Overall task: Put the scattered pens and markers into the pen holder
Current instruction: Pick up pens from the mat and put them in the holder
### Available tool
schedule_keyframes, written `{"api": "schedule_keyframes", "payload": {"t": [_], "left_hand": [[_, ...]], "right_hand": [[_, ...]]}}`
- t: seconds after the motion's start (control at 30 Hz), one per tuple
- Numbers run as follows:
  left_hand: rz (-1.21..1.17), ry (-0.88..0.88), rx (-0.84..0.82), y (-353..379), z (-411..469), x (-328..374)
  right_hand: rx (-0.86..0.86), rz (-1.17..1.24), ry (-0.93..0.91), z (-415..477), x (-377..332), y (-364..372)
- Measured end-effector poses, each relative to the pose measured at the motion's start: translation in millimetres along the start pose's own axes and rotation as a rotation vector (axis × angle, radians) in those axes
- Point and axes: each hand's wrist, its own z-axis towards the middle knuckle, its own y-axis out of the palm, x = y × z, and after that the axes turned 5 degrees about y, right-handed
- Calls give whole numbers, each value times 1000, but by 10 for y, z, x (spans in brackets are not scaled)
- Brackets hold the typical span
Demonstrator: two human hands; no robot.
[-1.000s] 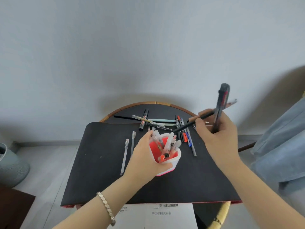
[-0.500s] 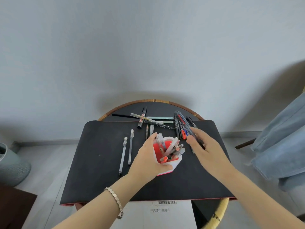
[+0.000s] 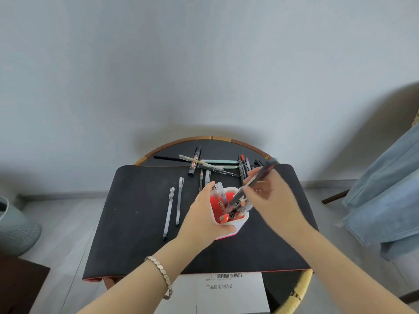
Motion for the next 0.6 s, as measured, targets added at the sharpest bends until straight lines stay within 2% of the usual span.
{"api": "schedule_keyframes", "payload": {"t": [0.07, 0.17, 0.23, 0.3, 0.37, 0.5, 0.57, 0.6], "left_hand": [[0, -14, 0, 12, 15, -21], [45, -7, -1, 23, 34, -51], [95, 2, 8, 23, 48, -56], [123, 7, 21, 20, 59, -52], [138, -6, 19, 27, 78, -62], [131, -22, 11, 32, 93, -67], [147, 14, 17, 17, 71, -59], [146, 24, 14, 7, 60, -53]], "right_hand": [[4, -153, -31, 23, 73, 108], [94, -199, -118, 57, 46, 123], [94, -296, -202, 50, 32, 145], [-7, -503, -259, 17, 75, 196], [-197, -600, -220, -15, 172, 244], [-392, -513, -176, -9, 195, 222], [-483, -299, -98, 56, 63, 164], [-429, -180, -63, 132, 47, 128]]}}
